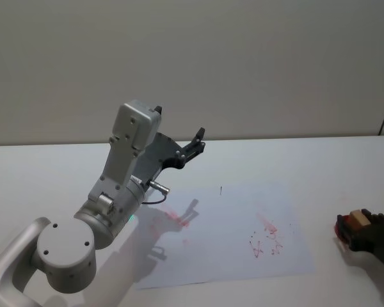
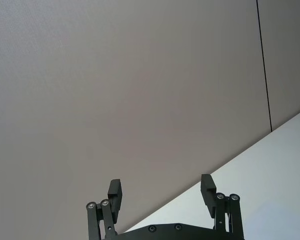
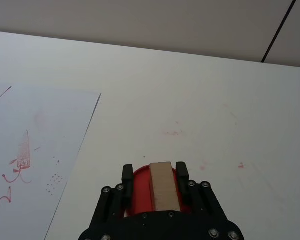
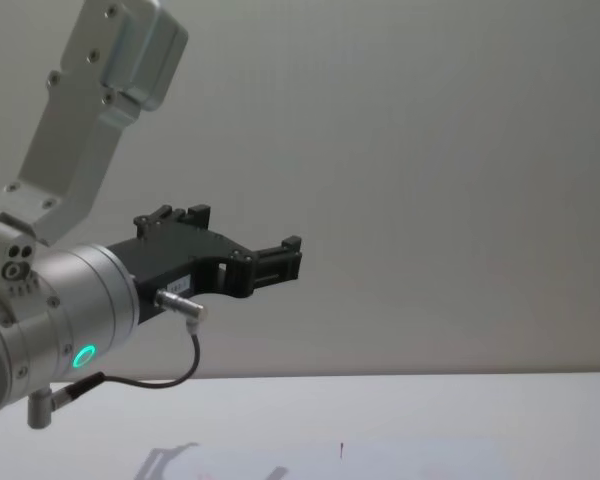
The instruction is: Use the one hand to pick up the stamp and affix it onto the A4 paper.
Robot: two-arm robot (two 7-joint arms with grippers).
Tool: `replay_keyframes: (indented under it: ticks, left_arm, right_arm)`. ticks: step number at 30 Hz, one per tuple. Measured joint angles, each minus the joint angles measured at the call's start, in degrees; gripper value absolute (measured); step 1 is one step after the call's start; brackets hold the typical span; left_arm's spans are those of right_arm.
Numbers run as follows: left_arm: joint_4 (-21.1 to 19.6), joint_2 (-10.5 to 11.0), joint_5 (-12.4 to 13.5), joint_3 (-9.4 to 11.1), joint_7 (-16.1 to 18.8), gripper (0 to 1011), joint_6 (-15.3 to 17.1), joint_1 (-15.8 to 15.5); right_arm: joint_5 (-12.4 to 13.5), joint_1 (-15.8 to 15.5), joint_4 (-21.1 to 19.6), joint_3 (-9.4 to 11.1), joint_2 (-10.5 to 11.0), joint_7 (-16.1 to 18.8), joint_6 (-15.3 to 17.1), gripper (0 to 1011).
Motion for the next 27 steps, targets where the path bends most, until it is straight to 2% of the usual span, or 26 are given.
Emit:
replay_keyframes:
  ticks: [6,9,18,27]
  left_arm:
    - [0.0,0.0,0.0,0.0,0.0,1001,0.0,0.0]
    - [0.0,0.0,0.0,0.0,0.0,1001,0.0,0.0]
    - [0.0,0.0,0.0,0.0,0.0,1001,0.0,0.0]
    - [0.0,0.0,0.0,0.0,0.0,1001,0.0,0.0]
  right_arm:
    - [-0.1,0.1,0.1,0.0,-0.1,0.1,0.1,358]
    - [-0.1,0.1,0.2,-0.1,-0.1,0.1,0.1,236]
    - [-0.3,0.2,0.2,-0.1,-0.1,0.2,0.0,219]
    - [-1.5,1.7,-0.4,0.0,-0.4,1.8,-1.9,219]
